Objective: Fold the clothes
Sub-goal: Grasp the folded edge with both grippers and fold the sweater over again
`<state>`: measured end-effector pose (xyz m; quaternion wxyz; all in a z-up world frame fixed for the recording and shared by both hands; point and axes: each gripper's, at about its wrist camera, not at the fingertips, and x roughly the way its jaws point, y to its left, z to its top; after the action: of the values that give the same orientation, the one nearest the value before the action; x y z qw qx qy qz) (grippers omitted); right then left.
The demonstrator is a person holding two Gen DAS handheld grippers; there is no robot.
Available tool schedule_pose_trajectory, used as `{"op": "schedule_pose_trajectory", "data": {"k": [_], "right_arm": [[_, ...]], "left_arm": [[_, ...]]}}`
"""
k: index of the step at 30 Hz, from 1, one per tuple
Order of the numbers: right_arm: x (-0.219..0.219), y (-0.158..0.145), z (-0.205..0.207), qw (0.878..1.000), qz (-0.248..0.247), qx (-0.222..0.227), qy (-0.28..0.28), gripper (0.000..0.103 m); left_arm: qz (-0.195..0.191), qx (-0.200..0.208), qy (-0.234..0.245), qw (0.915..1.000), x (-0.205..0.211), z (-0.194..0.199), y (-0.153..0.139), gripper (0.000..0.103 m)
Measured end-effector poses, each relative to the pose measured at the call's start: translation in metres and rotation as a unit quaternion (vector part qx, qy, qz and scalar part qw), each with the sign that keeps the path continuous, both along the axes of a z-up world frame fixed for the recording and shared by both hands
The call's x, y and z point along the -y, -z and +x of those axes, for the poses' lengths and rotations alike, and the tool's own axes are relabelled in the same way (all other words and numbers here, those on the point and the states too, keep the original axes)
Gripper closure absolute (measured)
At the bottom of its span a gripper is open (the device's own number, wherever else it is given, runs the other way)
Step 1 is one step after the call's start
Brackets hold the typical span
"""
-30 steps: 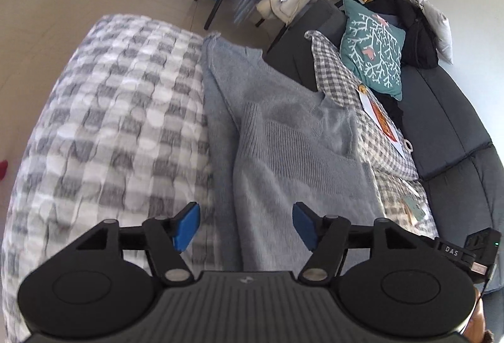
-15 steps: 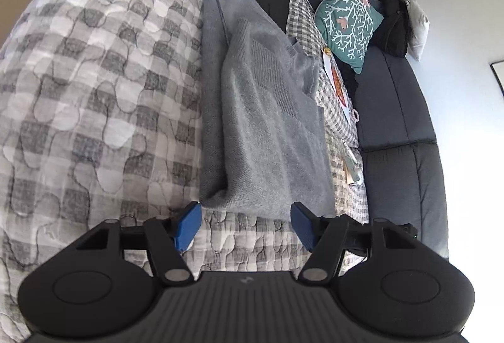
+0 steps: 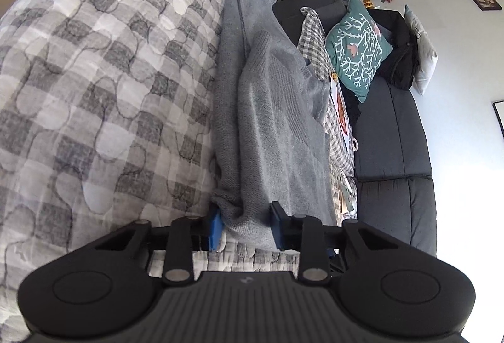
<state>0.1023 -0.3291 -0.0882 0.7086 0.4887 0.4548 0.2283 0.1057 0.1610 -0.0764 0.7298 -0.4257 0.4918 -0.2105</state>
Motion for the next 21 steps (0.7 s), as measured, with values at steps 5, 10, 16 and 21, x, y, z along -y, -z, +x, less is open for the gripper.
{"op": "schedule_pose_trajectory", "data": {"k": [5,10,16,21], "right_arm": [[-0.01,0.004,0.0,1.0,-0.001,0.007,0.029,0.078],[-0.018,0.0,-0.007,0.997,-0.041,0.019,0.055,0.09],[-0.025,-0.017,-0.028,0.994,-0.084,0.031,0.055,0.092],[-0.03,-0.033,-0.051,0.994,-0.092,0.039,0.033,0.092]], "left_arm": [[-0.005,0.008,-0.034,0.9994,0.001,-0.004,0.005,0.089],[0.042,0.032,-0.066,0.9965,0.011,-0.017,-0.007,0.092],[0.065,0.031,-0.08,0.9941,0.004,-0.045,-0.021,0.094],[0.076,0.028,-0.076,0.9937,-0.002,-0.075,-0.041,0.094]]}}
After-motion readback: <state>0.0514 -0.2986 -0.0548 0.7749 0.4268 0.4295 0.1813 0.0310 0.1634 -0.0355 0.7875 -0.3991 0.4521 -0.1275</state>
